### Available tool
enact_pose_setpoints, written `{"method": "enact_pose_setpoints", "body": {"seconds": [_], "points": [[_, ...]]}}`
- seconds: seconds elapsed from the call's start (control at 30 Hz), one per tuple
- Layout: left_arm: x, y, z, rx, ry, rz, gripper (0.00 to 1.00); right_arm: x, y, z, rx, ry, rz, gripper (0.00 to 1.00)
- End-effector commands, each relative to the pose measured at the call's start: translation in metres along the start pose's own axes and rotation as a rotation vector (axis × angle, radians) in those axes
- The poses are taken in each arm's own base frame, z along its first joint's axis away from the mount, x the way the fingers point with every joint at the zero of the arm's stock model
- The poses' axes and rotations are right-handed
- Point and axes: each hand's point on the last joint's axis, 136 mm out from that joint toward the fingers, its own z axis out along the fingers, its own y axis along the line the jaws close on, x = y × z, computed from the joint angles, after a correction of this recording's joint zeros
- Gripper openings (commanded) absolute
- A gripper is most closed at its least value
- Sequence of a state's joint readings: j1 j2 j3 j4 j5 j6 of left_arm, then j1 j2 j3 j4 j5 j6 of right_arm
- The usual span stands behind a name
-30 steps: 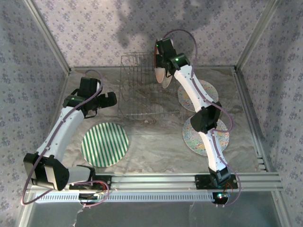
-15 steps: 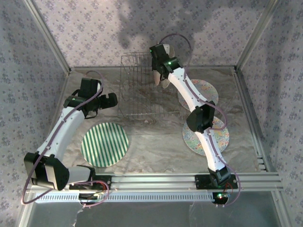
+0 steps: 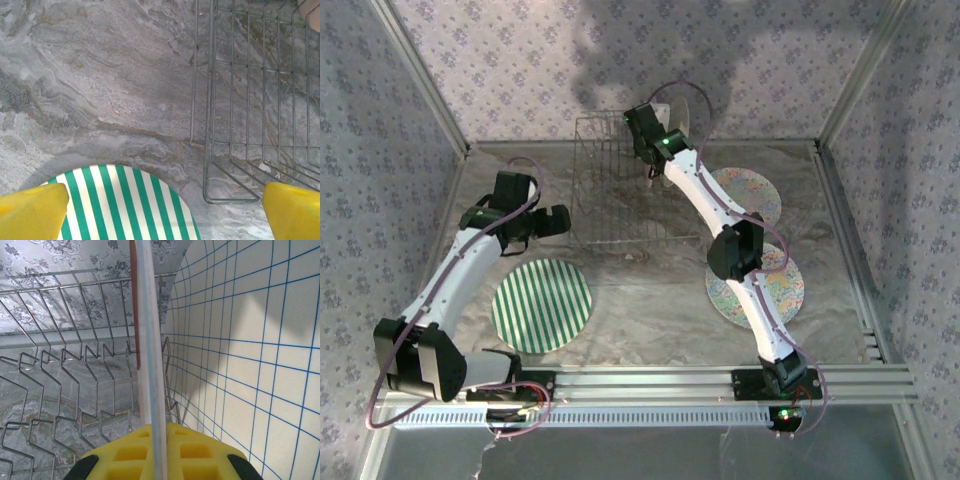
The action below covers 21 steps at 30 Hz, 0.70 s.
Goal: Load the plates into the dish rack
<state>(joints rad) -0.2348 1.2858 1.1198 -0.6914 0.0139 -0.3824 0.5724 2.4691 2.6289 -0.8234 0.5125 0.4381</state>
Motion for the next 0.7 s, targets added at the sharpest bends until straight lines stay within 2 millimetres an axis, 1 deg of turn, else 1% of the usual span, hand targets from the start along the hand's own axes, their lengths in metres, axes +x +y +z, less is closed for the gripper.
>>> {"method": "enact_pose_setpoints", "body": {"seconds": [0.0, 0.07, 0.13, 0.2, 0.3, 0.4, 0.43, 0.53, 0.67], "points": [[-0.004, -0.003, 0.001, 0.024, -0.021, -0.004, 0.99, -0.009, 0.002, -0.006, 0.007, -0.039, 0.026, 0.16], [-0.002, -0.003, 0.001, 0.028, -0.016, -0.012, 0.99, -0.011, 0.002, -0.007, 0.000, -0.041, 0.023, 0.26], [-0.001, -0.004, 0.000, 0.031, -0.013, -0.019, 0.99, -0.014, 0.003, -0.010, -0.009, -0.046, 0.020, 0.40], [0.000, -0.003, -0.002, 0.031, -0.013, -0.025, 0.99, -0.019, 0.005, -0.013, -0.028, -0.053, 0.010, 0.48], [0.002, -0.003, -0.005, 0.032, -0.016, -0.033, 0.99, -0.026, 0.007, -0.024, -0.042, -0.069, -0.002, 0.55], [0.004, -0.002, -0.007, 0.036, -0.020, -0.041, 0.99, -0.033, 0.008, -0.038, -0.051, -0.081, -0.014, 0.60], [0.009, 0.000, -0.008, 0.030, -0.004, -0.044, 0.99, -0.035, 0.008, -0.043, -0.053, -0.084, -0.017, 0.63], [0.013, 0.002, -0.012, 0.025, 0.003, -0.052, 0.99, -0.043, 0.006, -0.058, -0.060, -0.098, -0.019, 0.70], [0.016, 0.003, -0.017, 0.023, 0.001, -0.059, 0.99, -0.052, 0.001, -0.076, -0.069, -0.117, -0.016, 0.75]]}}
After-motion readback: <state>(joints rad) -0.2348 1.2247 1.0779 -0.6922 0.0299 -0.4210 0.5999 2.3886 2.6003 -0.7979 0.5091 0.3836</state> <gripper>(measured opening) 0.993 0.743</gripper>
